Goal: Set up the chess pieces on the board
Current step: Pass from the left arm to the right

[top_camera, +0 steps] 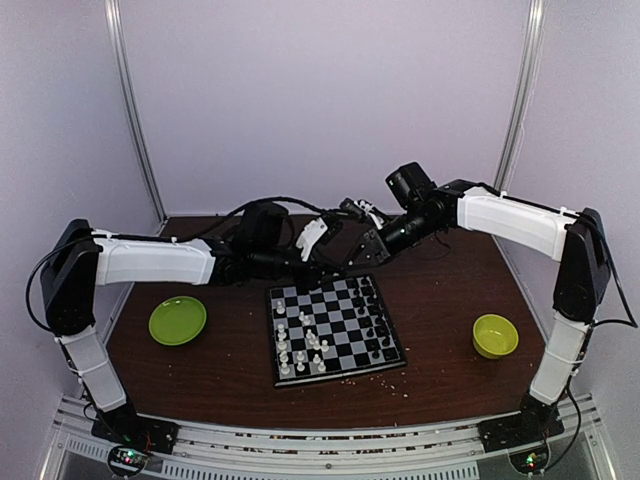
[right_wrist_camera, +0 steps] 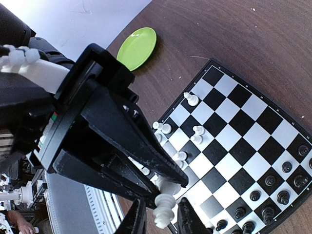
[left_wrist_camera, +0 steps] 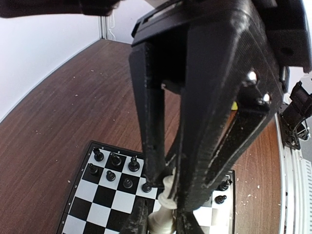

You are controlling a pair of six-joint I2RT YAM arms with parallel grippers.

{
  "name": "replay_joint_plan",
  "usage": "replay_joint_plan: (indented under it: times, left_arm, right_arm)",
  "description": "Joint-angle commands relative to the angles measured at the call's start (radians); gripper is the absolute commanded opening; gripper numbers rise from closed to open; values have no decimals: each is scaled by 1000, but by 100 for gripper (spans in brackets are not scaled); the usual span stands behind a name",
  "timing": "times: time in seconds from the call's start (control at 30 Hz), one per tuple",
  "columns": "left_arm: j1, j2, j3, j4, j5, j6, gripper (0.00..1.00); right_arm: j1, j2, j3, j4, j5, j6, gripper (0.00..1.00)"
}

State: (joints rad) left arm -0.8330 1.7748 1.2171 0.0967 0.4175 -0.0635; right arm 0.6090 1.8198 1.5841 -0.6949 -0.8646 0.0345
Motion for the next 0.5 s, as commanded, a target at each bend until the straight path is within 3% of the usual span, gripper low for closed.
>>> replay_joint_plan:
  times: [0.0,0.3,0.47]
  left_arm:
    - [-2,-38,-11,56,20,-6,15]
    - [-2,-43,-20,62,1,-14,16]
    - [-2,-63,-30,47,-64,-20,36]
  right_arm:
    - [1,-2,20,28,-16,17,21]
    - [4,3,12,32,-22,17,5]
    - [6,-1,22,21,13,-4,2]
